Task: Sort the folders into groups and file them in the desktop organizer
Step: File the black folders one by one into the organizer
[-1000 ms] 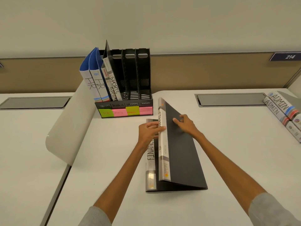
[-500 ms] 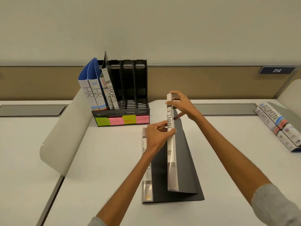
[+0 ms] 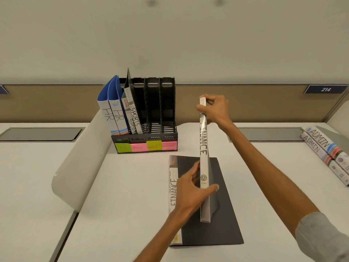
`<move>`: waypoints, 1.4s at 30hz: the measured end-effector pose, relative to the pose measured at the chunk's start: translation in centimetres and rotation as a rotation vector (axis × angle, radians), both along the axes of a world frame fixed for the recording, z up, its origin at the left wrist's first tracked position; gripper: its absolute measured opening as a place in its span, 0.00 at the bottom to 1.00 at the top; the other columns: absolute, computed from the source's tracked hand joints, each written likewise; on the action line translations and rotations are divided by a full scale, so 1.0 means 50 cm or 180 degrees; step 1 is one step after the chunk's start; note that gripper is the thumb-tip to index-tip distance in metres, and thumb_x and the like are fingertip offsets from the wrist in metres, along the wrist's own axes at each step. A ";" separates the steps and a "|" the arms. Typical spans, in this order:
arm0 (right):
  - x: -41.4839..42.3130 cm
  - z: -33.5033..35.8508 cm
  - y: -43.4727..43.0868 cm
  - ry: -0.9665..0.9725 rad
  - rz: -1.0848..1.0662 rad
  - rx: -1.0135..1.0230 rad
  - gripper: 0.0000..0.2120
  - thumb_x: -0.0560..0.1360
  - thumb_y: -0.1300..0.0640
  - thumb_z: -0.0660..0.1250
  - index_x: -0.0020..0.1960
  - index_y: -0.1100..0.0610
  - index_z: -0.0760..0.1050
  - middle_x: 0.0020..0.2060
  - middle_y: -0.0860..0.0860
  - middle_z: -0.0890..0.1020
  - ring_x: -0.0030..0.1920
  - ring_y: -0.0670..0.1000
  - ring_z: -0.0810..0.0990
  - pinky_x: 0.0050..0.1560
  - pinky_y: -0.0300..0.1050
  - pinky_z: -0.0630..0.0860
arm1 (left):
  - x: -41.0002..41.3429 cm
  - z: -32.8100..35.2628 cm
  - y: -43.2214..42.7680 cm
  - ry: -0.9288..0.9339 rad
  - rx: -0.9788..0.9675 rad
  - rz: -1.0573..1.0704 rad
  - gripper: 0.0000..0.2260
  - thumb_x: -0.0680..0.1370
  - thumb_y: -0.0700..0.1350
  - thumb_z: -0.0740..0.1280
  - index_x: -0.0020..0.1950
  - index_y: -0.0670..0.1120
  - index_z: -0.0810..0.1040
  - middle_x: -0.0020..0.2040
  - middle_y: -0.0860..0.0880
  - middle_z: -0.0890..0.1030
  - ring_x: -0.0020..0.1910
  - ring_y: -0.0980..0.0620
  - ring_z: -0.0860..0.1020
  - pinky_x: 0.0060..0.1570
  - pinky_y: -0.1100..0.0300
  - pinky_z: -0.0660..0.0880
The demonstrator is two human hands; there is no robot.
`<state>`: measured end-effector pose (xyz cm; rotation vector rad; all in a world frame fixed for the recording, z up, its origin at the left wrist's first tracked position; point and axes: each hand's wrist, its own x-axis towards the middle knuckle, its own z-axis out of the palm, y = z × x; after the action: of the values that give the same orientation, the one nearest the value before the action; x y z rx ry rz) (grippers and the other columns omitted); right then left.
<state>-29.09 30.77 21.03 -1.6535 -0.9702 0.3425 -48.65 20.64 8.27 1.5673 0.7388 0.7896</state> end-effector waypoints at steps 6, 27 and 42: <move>-0.049 0.085 0.023 -0.0242 0.0235 0.0475 0.16 0.64 0.60 0.74 0.51 0.53 0.83 0.48 0.47 0.85 0.44 0.50 0.86 0.39 0.53 0.84 | -0.014 0.007 0.034 0.0072 0.0060 0.0310 0.33 0.69 0.42 0.78 0.68 0.58 0.67 0.55 0.68 0.76 0.49 0.64 0.79 0.46 0.74 0.75; -0.188 0.242 0.179 -0.0367 0.0844 0.1661 0.19 0.66 0.65 0.73 0.57 0.58 0.81 0.53 0.52 0.84 0.48 0.51 0.85 0.43 0.45 0.84 | -0.062 0.088 0.281 -0.0367 0.0635 0.0865 0.34 0.70 0.42 0.77 0.73 0.47 0.67 0.50 0.75 0.77 0.50 0.67 0.81 0.53 0.65 0.78; -0.215 0.213 0.344 -0.0182 0.1007 0.1788 0.18 0.67 0.65 0.71 0.56 0.58 0.80 0.52 0.54 0.83 0.53 0.55 0.84 0.43 0.57 0.84 | -0.064 0.077 0.526 0.0089 0.1055 0.0919 0.30 0.76 0.42 0.71 0.75 0.44 0.63 0.60 0.56 0.76 0.48 0.76 0.75 0.53 0.74 0.72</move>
<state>-39.82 47.97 31.66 -1.0066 -1.2413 0.2052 -51.85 46.94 12.13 1.7913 0.9017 1.1505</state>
